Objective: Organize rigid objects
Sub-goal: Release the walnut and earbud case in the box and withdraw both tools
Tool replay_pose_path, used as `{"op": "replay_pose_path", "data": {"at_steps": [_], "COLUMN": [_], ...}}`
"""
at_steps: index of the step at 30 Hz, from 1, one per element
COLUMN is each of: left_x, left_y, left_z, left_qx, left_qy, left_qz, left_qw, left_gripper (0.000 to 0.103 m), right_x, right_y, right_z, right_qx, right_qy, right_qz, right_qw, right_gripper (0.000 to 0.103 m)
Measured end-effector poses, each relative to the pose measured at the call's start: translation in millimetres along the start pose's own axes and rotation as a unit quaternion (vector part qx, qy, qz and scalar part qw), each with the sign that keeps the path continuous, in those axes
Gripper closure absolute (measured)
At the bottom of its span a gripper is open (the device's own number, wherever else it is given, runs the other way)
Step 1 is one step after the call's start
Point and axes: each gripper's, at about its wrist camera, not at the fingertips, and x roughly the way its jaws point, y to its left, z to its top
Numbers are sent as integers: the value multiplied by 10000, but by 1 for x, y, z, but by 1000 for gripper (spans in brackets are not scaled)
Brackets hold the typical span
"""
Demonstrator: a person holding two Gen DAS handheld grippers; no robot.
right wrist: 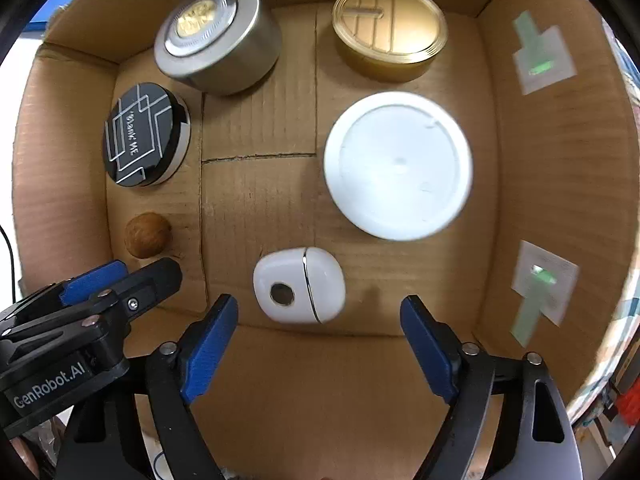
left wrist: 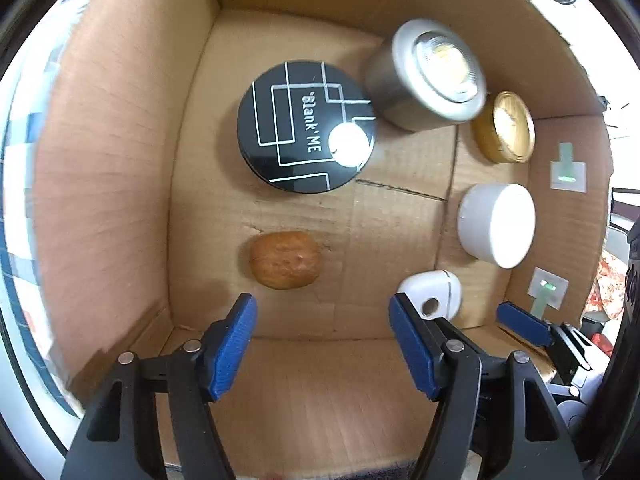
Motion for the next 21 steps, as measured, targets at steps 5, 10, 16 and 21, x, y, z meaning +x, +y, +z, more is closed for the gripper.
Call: {"op": "replay_pose_path", "data": {"at_steps": [5,10,16,21], "left_x": [-32,-64,-96,-112], "left_y": [-5,-5,-10,-15], "left_z": [-17,-23,-55,-79], "left_qx": [57,110,295,361], "left_qy": [-600,-961,-1302,-1631], "left_qz": [85,114,355,510], "left_qw": [9981,9952,9904,9846], "left_gripper": [10,9,9,9], "right_x": [-21,-39,-68,-106], "right_y": [-3,-1,0,-17], "right_z": [-6,-20,-45,-76], "right_qx": [-63,-128,-170,-185], "right_qy": [-220,-469,-796,-1073], "right_qz": [-99,-131,-111,-87], "right_qw": [9997,9987,9966,9940], "right_gripper": [0,0,0,0]}}
